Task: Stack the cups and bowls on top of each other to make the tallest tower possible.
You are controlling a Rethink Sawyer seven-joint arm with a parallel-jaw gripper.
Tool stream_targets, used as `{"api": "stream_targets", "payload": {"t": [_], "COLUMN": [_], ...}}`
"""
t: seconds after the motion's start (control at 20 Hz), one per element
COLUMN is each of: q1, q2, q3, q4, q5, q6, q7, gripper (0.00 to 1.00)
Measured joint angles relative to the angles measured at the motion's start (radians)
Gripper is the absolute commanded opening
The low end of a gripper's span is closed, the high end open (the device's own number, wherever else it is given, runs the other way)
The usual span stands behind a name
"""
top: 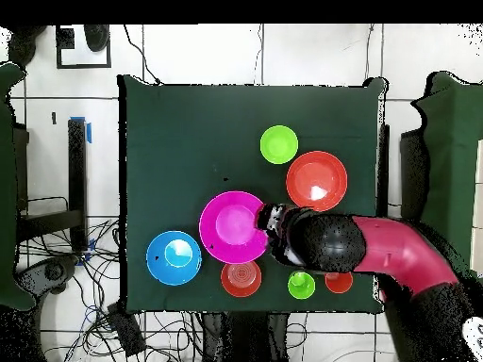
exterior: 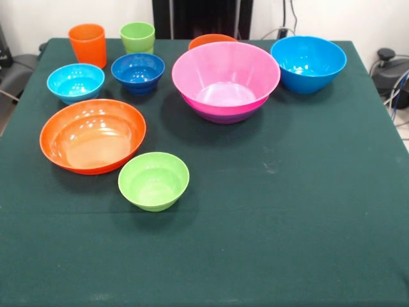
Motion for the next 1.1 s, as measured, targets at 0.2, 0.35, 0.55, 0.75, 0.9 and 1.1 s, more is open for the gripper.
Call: {"api": "stream_targets", "payload": {"t": [0.2, 0.35, 0.55, 0.75, 0.9, 1.1], "q1": [-0.095, -0.184, -0.322, -0.456, -0.53, -0.669], "q2": [0.02, 0.025, 0.01, -0.026, -0.048, -0.086], "q3": [0.051, 0.097, 0.166, 0.246, 0.293, 0.39], "q4": [-0.02, -0.019, -0.006, 0.031, 0.056, 0.11], "q5": [-0.04, -0.059, -0.063, -0.052, -0.042, -0.026], "q6": [0.041, 0.059, 0.06, 0.06, 0.06, 0.06], "q7": [-0.055, -0.111, -0.179, -0.212, -0.217, -0.217], "gripper": [1.0, 1.0, 1.0, 1.0, 1.0, 1.0]}}
